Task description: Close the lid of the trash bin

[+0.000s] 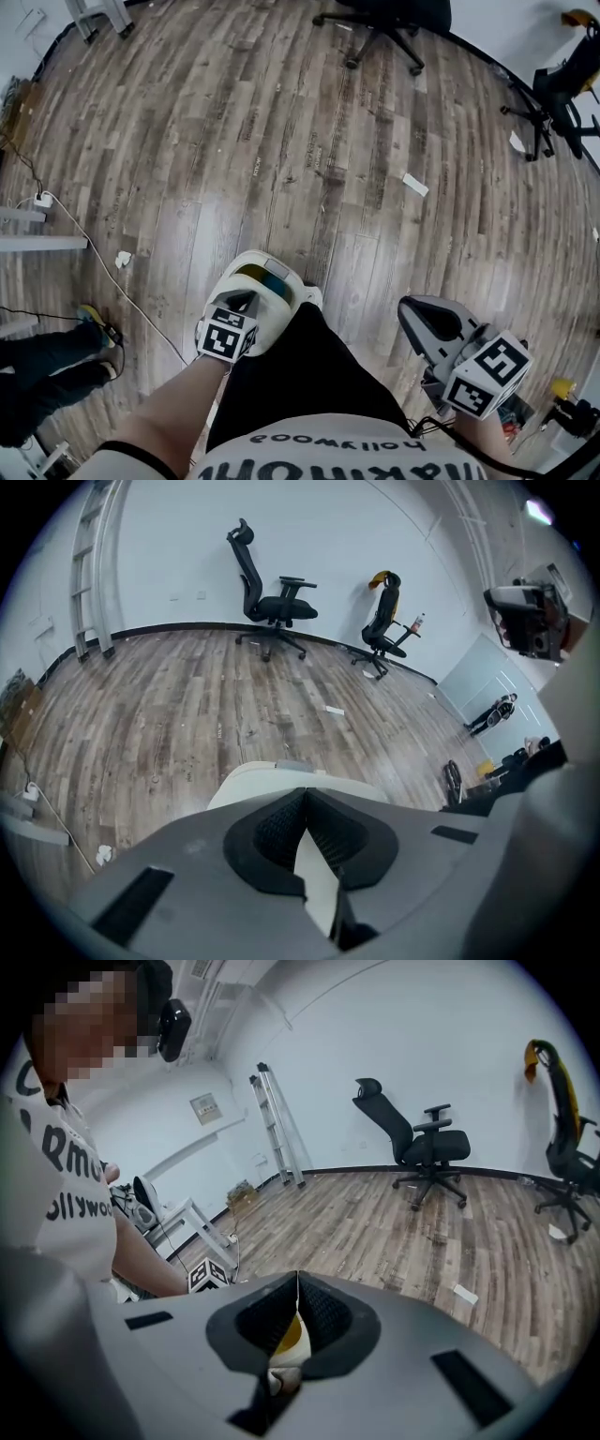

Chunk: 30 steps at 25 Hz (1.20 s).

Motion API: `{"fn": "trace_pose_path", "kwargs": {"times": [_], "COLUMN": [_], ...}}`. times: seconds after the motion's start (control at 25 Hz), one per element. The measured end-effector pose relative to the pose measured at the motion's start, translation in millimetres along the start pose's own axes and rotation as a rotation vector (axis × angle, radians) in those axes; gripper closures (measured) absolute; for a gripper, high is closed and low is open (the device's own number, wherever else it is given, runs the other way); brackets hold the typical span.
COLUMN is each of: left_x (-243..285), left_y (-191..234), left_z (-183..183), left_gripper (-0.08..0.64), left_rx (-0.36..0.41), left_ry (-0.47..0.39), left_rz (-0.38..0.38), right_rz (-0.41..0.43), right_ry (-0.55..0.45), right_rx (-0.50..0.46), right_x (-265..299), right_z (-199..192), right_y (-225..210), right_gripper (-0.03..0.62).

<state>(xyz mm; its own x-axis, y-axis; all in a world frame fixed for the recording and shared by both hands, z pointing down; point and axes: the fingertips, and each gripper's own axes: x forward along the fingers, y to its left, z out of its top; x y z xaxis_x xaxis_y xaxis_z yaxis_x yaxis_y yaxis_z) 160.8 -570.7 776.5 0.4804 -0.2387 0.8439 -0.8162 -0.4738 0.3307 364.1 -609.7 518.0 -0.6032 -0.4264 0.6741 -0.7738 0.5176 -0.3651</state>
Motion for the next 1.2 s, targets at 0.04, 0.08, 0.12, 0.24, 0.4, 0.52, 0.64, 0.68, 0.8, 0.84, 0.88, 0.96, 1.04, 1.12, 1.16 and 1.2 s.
{"fn": "trace_pose_path", "kwargs": {"times": [0.04,0.08,0.12,0.24,0.4,0.52,0.64,0.68,0.8,0.84,0.88,0.96,1.04,1.12,1.16,1.2], "left_x": [8.3,17.1,26.0,49.7,73.8,89.0,96.1,98.2,104.5,105.9,106.5,106.1,99.9,83.6,70.8,54.9], "left_y": [1.9,3.6,5.2,9.8,21.5,25.5,28.0,29.4,31.8,32.1,32.2,31.5,26.8,12.9,1.3,-11.9], "left_z": [0.3,0.3,0.1,-0.8,-5.2,-8.6,-10.4,-11.1,-10.7,-10.2,-10.0,-9.2,-6.4,2.9,10.4,20.7], "left_gripper": [0.552,0.552,0.552,0.552,0.552,0.552,0.552,0.552,0.552,0.552,0.552,0.552,0.552,0.554,0.552,0.552], "left_rx": [0.016,0.030,0.039,0.039,0.035,-0.032,-0.124,-0.141,-0.141,-0.126,-0.107,-0.073,-0.056,-0.057,-0.066,-0.076], "left_ry": [0.022,0.047,0.074,0.133,0.206,0.262,0.325,0.339,0.347,0.345,0.347,0.350,0.344,0.300,0.259,0.204], "left_rz": [0.001,0.000,0.000,0.003,0.045,0.053,0.037,0.033,0.026,0.027,0.028,0.029,0.016,-0.036,-0.079,-0.124], "right_rz": [0.004,0.009,0.012,0.009,0.012,0.013,0.007,0.004,-0.009,-0.013,-0.015,-0.019,-0.014,0.006,0.020,0.037], "right_ry": [-0.004,-0.008,-0.011,-0.012,-0.001,0.002,0.003,-0.001,-0.017,-0.022,-0.027,-0.035,-0.044,-0.058,-0.061,-0.062], "right_rx": [0.002,0.004,0.007,0.013,0.025,0.040,0.051,0.055,0.056,0.056,0.057,0.061,0.068,0.067,0.063,0.057], "right_x": [2.9,5.8,8.8,18.3,30.3,32.7,34.4,35.4,38.3,39.1,39.6,39.3,38.4,36.8,35.0,32.4], "right_z": [0.9,0.8,0.0,-4.6,-13.5,-17.5,-19.3,-19.4,-17.9,-17.4,-17.1,-16.0,-10.6,3.5,12.7,22.4], "right_y": [-4.9,-10.1,-15.6,-33.7,-49.5,-59.7,-68.0,-70.3,-77.0,-79.0,-80.5,-82.4,-80.2,-71.0,-62.9,-52.3], "right_gripper": [0.581,0.581,0.581,0.581,0.581,0.581,0.581,0.581,0.581,0.581,0.581,0.581,0.581,0.581,0.581,0.581]}}
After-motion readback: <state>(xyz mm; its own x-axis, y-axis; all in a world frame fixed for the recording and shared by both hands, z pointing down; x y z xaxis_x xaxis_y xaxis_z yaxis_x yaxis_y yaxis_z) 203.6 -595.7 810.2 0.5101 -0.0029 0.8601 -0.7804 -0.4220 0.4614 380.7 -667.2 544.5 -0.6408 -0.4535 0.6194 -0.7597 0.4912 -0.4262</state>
